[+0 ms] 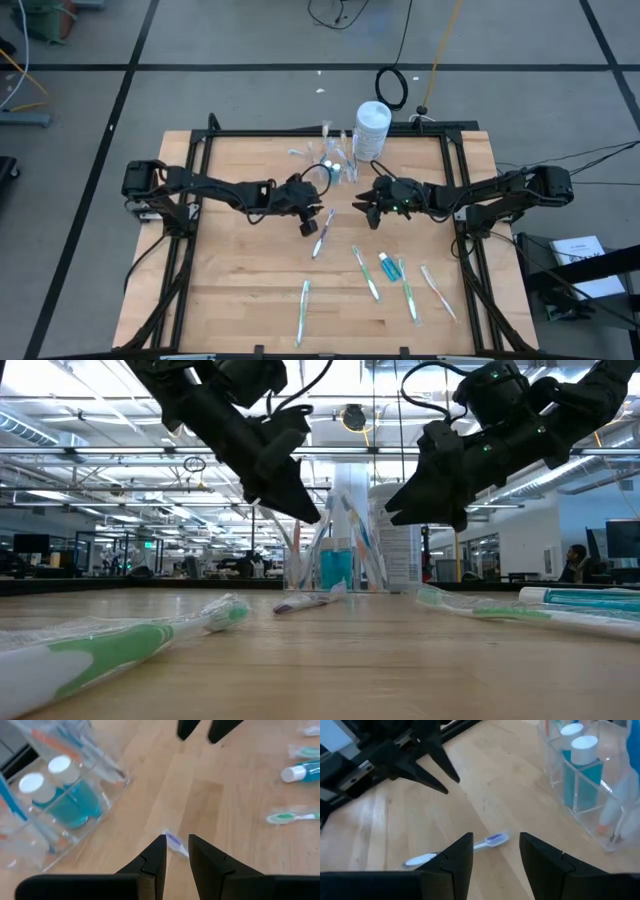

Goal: Pick & Place toothbrushing station
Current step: Put the blue mouthwash into the transparent organizer

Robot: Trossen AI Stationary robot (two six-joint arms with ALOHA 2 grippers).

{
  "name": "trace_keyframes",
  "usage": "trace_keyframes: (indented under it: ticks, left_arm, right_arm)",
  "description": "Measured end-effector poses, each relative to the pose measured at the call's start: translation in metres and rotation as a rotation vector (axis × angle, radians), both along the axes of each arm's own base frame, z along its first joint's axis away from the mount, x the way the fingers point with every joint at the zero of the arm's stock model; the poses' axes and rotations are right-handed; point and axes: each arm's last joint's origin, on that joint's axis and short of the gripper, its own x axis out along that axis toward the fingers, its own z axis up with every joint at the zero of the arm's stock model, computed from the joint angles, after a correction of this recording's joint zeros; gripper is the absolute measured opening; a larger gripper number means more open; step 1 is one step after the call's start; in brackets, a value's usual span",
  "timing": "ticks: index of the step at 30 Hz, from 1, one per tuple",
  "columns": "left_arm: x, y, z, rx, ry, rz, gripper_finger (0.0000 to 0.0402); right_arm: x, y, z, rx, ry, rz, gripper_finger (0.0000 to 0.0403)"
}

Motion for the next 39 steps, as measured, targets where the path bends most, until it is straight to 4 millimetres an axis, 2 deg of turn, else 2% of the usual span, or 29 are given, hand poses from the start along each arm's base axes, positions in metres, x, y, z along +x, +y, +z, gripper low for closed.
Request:
trace_keyframes:
  ticks: [11, 25, 34, 36, 39]
  left_arm:
    - [0.003, 0.003, 0.005, 0.053, -0.045, -0.028, 0.0088]
    - [0.007, 0.006, 0.011, 0.081, -0.114, -0.111, 0.0088]
    - [0.009, 0.006, 0.015, 0.128, -0.145, -0.137, 0.0088]
    - [0.010, 0.006, 0.015, 0.138, -0.144, -0.144, 0.0088]
    - [0.009, 0.006, 0.015, 0.148, -0.140, -0.151, 0.0088]
  right_arm:
    - [-0.005, 0.004, -0.010, 0.051, 0.103, -0.013, 0.0155]
    - [-0.004, 0.034, -0.012, 0.054, 0.129, 0.105, 0.0155]
    - [-0.004, 0.065, -0.009, -0.008, 0.100, 0.272, 0.0155]
    - [-0.003, 0.073, -0.004, 0.024, 0.048, 0.293, 0.0155]
    - [0.003, 0.089, 0.011, 0.060, -0.029, 0.418, 0.0155]
